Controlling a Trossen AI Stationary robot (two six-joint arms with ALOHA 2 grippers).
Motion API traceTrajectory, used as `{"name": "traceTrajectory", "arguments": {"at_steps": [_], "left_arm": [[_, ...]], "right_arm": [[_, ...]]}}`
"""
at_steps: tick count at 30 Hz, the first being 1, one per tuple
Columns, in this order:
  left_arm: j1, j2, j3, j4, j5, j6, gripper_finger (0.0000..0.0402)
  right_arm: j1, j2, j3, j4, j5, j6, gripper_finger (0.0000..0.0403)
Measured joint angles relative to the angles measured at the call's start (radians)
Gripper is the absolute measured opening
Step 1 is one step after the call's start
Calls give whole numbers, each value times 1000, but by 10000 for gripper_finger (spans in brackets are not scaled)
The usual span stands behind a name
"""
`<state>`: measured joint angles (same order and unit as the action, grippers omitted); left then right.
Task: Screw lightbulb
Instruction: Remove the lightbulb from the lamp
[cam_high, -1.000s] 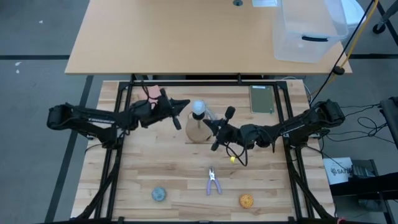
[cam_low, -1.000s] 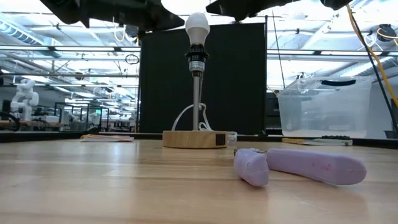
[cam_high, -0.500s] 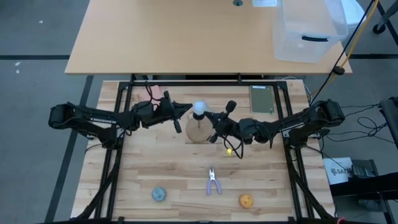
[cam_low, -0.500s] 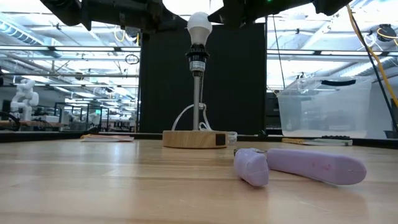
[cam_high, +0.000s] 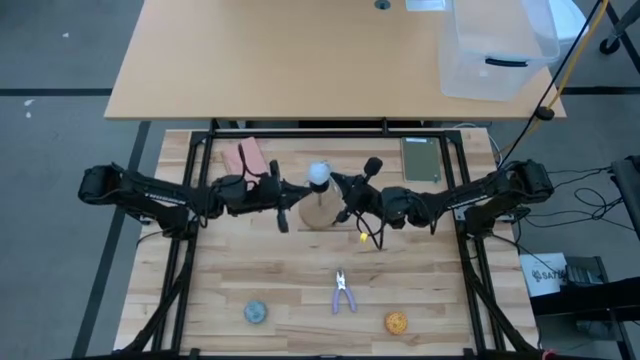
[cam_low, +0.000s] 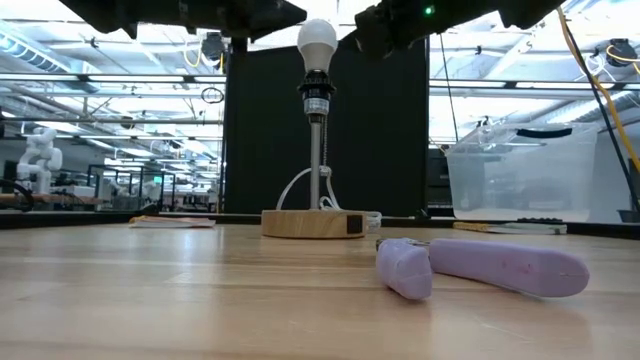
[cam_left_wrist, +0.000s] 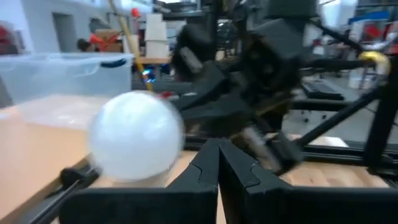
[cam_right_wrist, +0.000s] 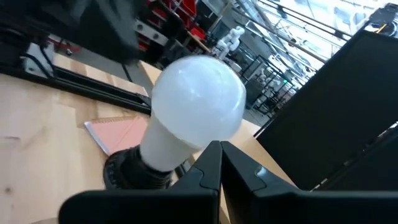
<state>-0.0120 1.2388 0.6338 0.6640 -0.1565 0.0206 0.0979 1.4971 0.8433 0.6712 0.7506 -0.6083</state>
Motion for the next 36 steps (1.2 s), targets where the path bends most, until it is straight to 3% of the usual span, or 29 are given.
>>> {"name": "traceTrajectory", "arguments": {"at_steps": [4, 10, 13, 18, 25, 36], "left_arm": [[-43, 0, 0, 13, -35, 60, 0], [-67, -7, 0, 90, -265, 173, 0], [-34, -8, 0, 109, -307, 171, 0], [50, -8, 0, 54, -288, 82, 0], [110, 6, 0, 6, -117, -16, 0], [77, 13, 0, 1, -127, -20, 0]], "right_arm": [[-15, 0, 0, 2, 9, 1, 0], [17, 0, 0, 1, 2, 11, 0], [44, 0, 0, -10, -6, 16, 0], [63, 0, 0, 12, -121, 17, 0], [29, 0, 0, 58, -124, 16, 0], [-4, -2, 0, 51, -109, 19, 0]]}}
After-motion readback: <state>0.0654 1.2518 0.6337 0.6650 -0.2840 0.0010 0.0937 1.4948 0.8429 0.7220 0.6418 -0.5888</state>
